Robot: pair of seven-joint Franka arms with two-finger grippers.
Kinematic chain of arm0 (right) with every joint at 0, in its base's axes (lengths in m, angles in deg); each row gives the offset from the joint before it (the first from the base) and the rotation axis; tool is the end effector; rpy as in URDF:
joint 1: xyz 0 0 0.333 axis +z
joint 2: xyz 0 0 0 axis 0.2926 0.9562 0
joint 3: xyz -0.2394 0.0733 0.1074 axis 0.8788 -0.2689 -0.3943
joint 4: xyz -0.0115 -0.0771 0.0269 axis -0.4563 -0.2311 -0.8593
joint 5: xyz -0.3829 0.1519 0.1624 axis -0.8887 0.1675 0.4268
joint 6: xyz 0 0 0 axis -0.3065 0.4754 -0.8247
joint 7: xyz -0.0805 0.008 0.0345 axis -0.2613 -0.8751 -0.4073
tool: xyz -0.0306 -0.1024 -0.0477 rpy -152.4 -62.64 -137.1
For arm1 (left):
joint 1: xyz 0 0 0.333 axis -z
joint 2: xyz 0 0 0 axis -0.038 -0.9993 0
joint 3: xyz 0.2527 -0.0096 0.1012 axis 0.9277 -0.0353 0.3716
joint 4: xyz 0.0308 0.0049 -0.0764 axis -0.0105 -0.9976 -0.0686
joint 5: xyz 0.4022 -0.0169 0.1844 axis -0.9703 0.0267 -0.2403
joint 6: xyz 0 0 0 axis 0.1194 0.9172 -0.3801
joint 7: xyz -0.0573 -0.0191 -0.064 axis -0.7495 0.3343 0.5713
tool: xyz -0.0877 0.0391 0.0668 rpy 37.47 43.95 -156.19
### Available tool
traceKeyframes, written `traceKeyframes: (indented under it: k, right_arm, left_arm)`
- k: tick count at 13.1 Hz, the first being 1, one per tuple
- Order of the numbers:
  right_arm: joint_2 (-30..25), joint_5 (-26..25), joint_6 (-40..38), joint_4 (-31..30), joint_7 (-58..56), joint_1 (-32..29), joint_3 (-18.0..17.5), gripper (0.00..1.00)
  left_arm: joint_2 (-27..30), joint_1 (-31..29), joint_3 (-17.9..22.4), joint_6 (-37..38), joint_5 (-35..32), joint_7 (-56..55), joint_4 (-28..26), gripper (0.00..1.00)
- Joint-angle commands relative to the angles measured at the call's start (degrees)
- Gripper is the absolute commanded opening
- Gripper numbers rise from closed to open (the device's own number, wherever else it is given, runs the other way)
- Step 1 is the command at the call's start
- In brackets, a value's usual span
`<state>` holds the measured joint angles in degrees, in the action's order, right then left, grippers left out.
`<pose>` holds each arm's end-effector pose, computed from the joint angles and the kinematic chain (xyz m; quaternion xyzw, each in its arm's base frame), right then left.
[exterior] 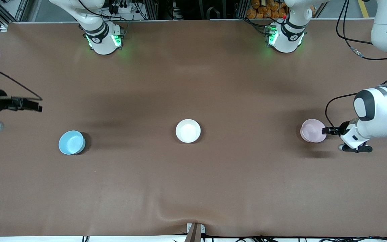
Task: Stack pink and blue bowls on white bowl
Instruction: 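Move the left gripper to the pink bowl while the right gripper approaches the blue bowl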
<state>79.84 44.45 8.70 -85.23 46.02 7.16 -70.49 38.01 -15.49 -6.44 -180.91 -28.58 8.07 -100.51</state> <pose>0.6414 -0.0938 0.4200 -0.9948 0.0337 0.0908 0.0314 0.6105 0.1200 0.1238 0.9953 -0.0213 -0.0927 0.0201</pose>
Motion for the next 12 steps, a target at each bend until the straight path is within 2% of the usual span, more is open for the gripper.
traceKeyframes:
  k: [1,3,4,7,10,12]
  right_arm:
    - [4.9,-0.2,3.6,0.9,-4.3,-2.7,-0.7,1.00]
    - [7.3,-0.5,4.2,0.6,-4.9,-2.6,-0.7,1.00]
    - [9.1,-0.5,6.3,0.6,-5.1,-2.7,-0.7,1.00]
    - [11.7,-0.7,10.3,-0.6,-7.1,-2.7,-0.6,1.00]
    - [11.7,-0.7,13.3,-3.6,-7.1,-2.4,-0.6,1.00]
    - [11.7,-0.7,15.1,-4.8,-7.1,-2.2,-0.6,1.00]
  left_arm:
    - [-0.4,0.2,-0.1,-1.3,-0.3,-0.5,-0.4,0.47]
    - [-0.3,0.9,-0.2,-1.2,-0.2,-0.9,-0.1,0.10]
    - [0.0,1.4,-0.2,-0.8,-0.2,-1.7,-0.1,0.00]
    - [1.0,3.0,-0.7,2.2,-0.3,-5.4,0.9,0.00]
    - [2.5,3.4,-3.3,3.8,-0.2,-8.0,2.4,0.00]
    - [2.7,3.4,-6.2,6.9,-0.2,-10.6,5.9,0.00]
